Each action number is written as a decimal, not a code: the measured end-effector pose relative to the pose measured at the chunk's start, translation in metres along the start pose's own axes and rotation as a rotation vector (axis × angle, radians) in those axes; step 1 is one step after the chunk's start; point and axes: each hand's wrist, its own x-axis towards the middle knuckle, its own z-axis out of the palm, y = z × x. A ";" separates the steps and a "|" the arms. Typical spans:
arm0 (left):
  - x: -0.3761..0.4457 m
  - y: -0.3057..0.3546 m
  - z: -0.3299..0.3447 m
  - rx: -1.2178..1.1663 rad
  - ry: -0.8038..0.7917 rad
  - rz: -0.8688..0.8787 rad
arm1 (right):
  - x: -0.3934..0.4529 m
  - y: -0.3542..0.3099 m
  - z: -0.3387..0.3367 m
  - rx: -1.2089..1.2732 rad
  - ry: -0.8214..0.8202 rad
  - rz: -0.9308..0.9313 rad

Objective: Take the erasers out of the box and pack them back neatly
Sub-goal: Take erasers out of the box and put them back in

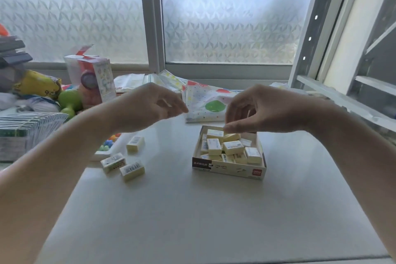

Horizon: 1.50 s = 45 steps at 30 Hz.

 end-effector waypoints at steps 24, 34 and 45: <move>-0.020 -0.020 -0.032 0.308 -0.411 -0.266 | 0.047 -0.074 0.114 -0.203 0.014 -0.353; -0.013 0.002 0.002 -0.219 -0.070 -0.051 | 0.010 0.006 0.009 0.275 0.106 0.044; -0.009 0.013 0.034 -0.654 -0.177 -0.007 | -0.005 0.030 0.000 0.776 -0.172 0.044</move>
